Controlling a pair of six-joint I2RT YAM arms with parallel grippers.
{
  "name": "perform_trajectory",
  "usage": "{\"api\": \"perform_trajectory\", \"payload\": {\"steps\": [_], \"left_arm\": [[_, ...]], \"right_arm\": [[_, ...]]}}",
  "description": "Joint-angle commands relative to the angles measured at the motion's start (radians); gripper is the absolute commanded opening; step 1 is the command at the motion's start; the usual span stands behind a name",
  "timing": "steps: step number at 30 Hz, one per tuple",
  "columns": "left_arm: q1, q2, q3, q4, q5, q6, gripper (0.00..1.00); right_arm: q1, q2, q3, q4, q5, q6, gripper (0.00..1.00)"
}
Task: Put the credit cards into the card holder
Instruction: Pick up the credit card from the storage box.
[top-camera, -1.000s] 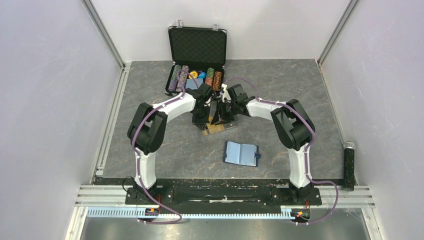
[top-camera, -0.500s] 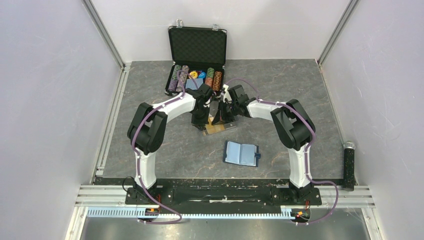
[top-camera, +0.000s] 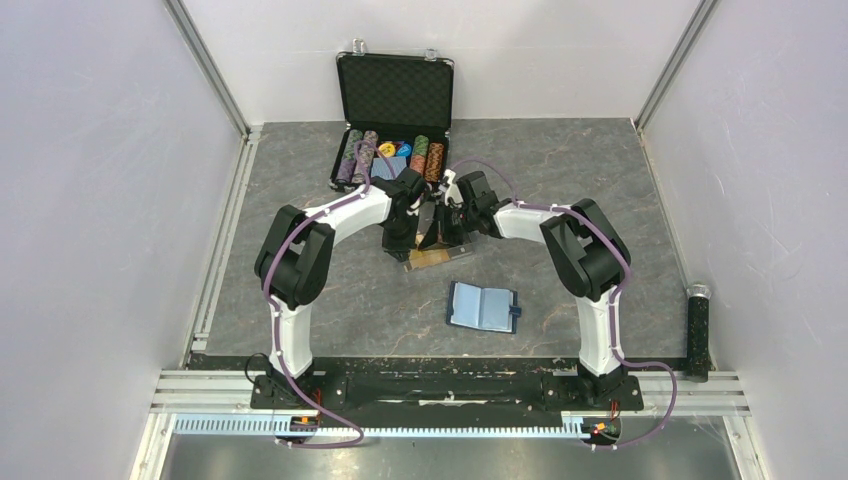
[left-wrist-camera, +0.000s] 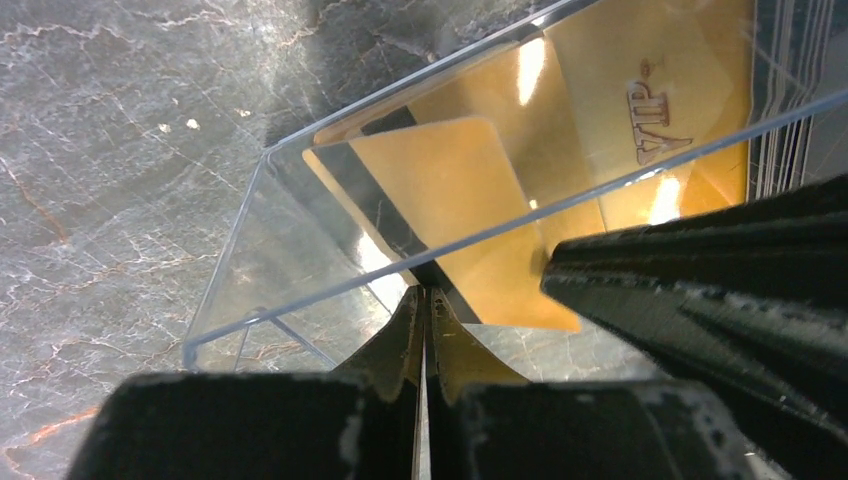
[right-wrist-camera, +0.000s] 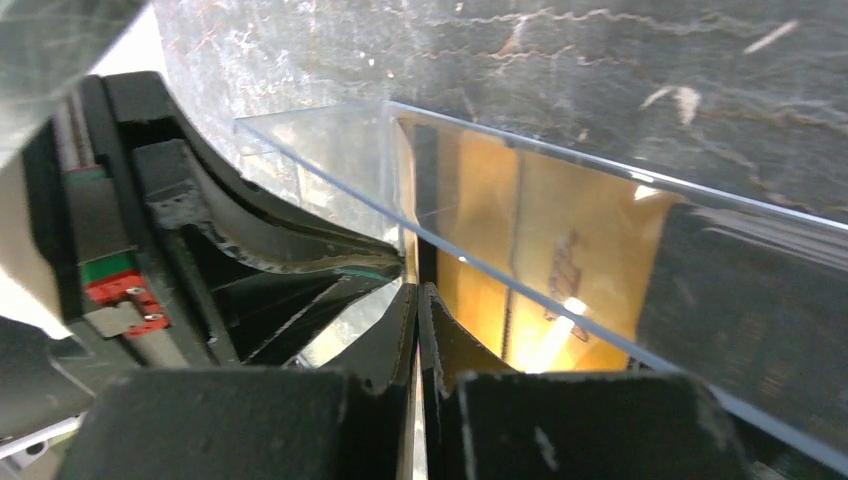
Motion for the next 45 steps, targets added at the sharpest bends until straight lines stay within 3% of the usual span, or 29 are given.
{"api": "perform_trajectory", "payload": {"steps": [1, 6, 9, 14, 21, 29, 38, 42, 45], "left_arm": [[-0.015, 0.051, -0.007, 0.075, 0.019, 0.025, 0.04], [-0.015, 0.054, -0.008, 0.074, 0.020, 0.025, 0.04], [-0.015, 0.053, -0.008, 0.075, 0.021, 0.025, 0.04], [-0.015, 0.052, -0.013, 0.075, 0.020, 0.027, 0.05], [-0.016, 0.021, -0.017, 0.074, 0.011, 0.027, 0.06], [-0.012, -0.115, 0.022, 0.073, -0.006, -0.003, 0.20], [0.070, -0.261, -0.008, 0.100, 0.027, -0.066, 0.23], [0.107, -0.311, -0.026, 0.106, 0.043, -0.073, 0.23], [0.125, -0.346, -0.036, 0.107, 0.046, -0.073, 0.24]], "right_arm": [[0.043, -0.024, -0.010, 0.060, -0.117, 0.035, 0.00], [0.045, -0.019, -0.015, 0.057, -0.116, 0.029, 0.01], [0.047, -0.015, -0.009, 0.026, -0.092, 0.003, 0.13], [0.051, 0.008, -0.005, 0.032, -0.101, -0.010, 0.22], [0.060, 0.023, -0.018, 0.132, -0.146, 0.048, 0.23], [0.062, 0.024, -0.030, 0.146, -0.151, 0.061, 0.23], [0.076, 0.033, -0.024, 0.192, -0.171, 0.102, 0.23], [0.085, 0.046, 0.010, 0.142, -0.143, 0.075, 0.25], [0.092, 0.064, 0.064, 0.002, -0.085, -0.008, 0.25]]}}
